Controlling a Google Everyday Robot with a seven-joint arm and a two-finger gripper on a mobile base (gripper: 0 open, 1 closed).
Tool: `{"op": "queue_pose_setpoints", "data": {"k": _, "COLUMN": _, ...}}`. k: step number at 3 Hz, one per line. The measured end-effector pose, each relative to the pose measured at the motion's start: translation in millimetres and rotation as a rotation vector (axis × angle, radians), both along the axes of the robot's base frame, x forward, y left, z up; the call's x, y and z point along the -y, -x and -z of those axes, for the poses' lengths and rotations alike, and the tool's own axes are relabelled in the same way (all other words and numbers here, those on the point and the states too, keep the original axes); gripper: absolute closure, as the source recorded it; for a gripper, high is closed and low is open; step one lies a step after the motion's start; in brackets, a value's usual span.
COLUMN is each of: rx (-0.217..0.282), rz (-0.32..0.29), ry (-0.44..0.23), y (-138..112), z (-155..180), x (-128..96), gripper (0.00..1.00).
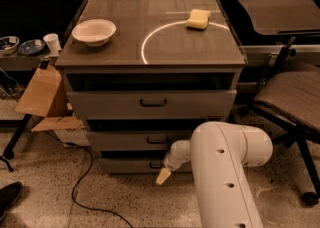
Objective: Open bottom drawer
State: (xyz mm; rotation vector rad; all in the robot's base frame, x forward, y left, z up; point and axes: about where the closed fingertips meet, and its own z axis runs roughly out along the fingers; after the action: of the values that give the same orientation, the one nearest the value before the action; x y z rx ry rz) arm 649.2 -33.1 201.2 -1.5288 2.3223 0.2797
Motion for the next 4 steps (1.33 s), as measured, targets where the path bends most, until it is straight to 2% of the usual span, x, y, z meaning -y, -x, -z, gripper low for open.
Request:
{"op": "queue_pose_setpoints", "data": {"k": 1, "rx": 0.007, "rz": -0.004, "ry": -0.015, "y": -10.8, "z": -5.9, "x": -13.4, "gripper": 0.0}}
{"op": "queue_pose_setpoints", "data": {"k": 4, "rx": -0.018, "rz": -0.004, "ry": -0.013, "y": -6.8, "z": -1.1, "x": -15.4, "gripper": 0.0}}
